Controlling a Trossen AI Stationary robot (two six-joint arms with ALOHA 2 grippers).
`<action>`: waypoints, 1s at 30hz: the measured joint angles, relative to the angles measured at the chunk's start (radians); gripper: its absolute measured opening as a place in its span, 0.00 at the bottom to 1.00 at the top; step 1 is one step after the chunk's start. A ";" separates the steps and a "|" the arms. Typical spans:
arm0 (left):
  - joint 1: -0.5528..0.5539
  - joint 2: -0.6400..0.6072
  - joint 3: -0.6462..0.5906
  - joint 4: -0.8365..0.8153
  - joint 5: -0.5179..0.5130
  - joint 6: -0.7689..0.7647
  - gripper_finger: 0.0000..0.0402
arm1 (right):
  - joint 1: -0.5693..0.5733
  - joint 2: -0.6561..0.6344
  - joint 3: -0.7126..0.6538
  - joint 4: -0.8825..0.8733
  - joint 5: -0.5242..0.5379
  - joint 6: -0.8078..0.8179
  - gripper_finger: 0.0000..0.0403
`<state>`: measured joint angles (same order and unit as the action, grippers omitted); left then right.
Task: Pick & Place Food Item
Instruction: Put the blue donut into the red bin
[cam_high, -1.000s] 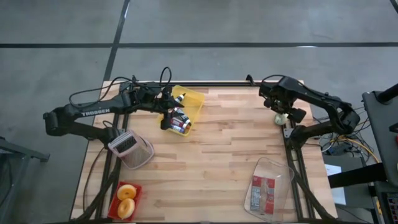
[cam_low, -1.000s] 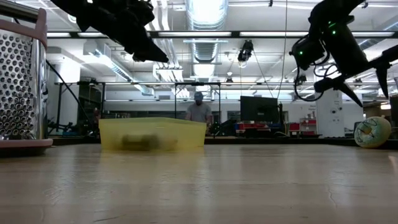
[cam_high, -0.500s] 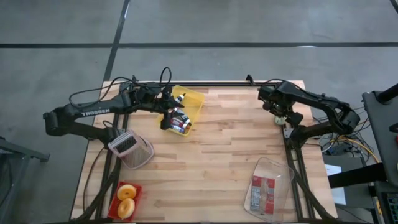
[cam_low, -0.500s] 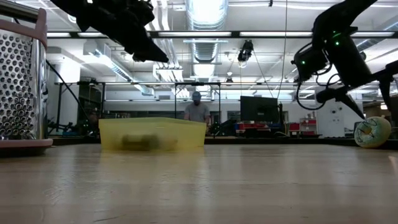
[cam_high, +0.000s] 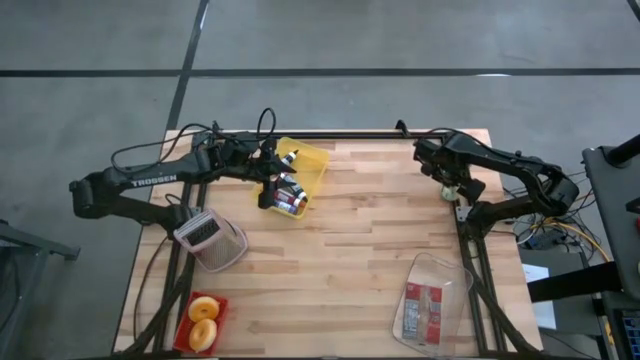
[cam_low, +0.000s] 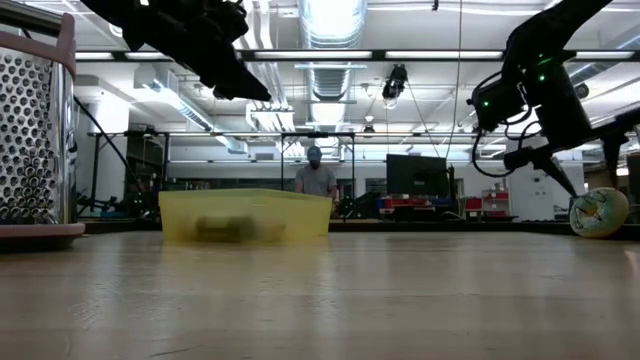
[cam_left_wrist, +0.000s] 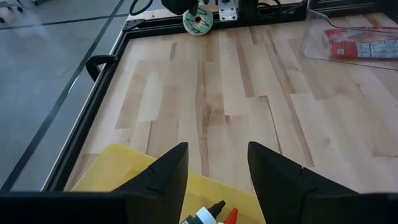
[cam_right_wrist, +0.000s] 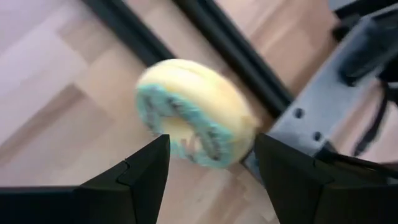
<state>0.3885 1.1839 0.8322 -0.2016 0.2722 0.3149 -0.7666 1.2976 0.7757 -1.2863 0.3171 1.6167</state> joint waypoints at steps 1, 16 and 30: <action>0.000 0.000 0.000 0.000 0.000 0.000 0.42 | 0.000 0.000 0.000 0.015 0.000 -0.011 0.57; 0.000 0.000 -0.002 0.000 -0.001 0.000 0.42 | -0.007 0.000 -0.018 0.016 0.035 -0.020 0.57; 0.000 0.000 -0.002 0.000 -0.001 0.000 0.42 | -0.007 0.052 -0.057 0.022 0.045 -0.020 0.57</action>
<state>0.3882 1.1839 0.8299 -0.2014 0.2714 0.3145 -0.7734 1.3492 0.7185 -1.2643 0.3622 1.5963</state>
